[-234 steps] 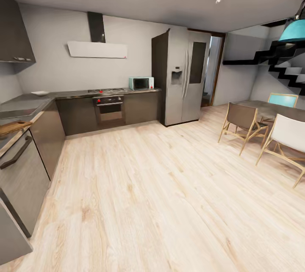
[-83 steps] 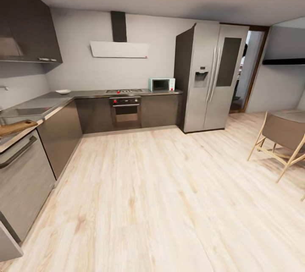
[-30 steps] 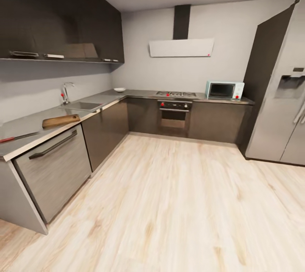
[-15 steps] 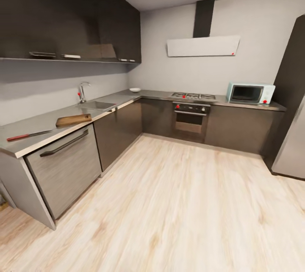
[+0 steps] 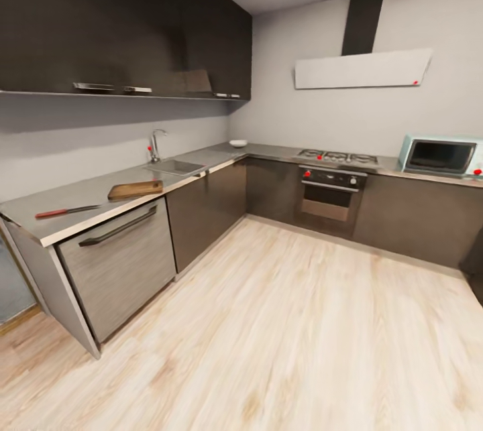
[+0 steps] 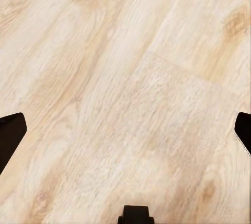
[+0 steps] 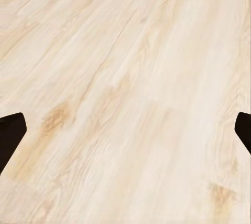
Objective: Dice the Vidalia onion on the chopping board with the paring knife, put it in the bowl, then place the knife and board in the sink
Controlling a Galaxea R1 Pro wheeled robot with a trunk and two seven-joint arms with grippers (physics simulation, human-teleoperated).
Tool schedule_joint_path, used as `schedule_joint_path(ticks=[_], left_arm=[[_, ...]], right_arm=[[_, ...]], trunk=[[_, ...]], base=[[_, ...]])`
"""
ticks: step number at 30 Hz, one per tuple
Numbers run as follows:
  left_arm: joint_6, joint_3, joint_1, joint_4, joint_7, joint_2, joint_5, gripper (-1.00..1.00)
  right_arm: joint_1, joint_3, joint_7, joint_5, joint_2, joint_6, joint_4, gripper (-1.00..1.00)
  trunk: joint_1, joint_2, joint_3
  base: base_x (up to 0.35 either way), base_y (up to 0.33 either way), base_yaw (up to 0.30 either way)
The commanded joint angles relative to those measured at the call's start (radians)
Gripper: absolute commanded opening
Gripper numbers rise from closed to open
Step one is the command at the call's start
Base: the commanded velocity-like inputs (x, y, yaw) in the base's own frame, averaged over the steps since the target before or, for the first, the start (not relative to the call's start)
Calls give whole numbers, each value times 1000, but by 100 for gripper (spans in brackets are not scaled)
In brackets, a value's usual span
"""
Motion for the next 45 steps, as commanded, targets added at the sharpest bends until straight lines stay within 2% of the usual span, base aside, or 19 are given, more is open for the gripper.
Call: schedule_joint_path(ticks=[1,45], left_arm=[[-2,1,0,-1,0,0,1,100],[-2,-1,0,1,0,-2,1,100]], right_arm=[[0,0,-3,0,0,-3,1,100],[0,0,-3,0,0,-3,1,100]], trunk=[[0,0,-1],[0,0,-3]], base=[[257,-216,276],[253,-221,274]])
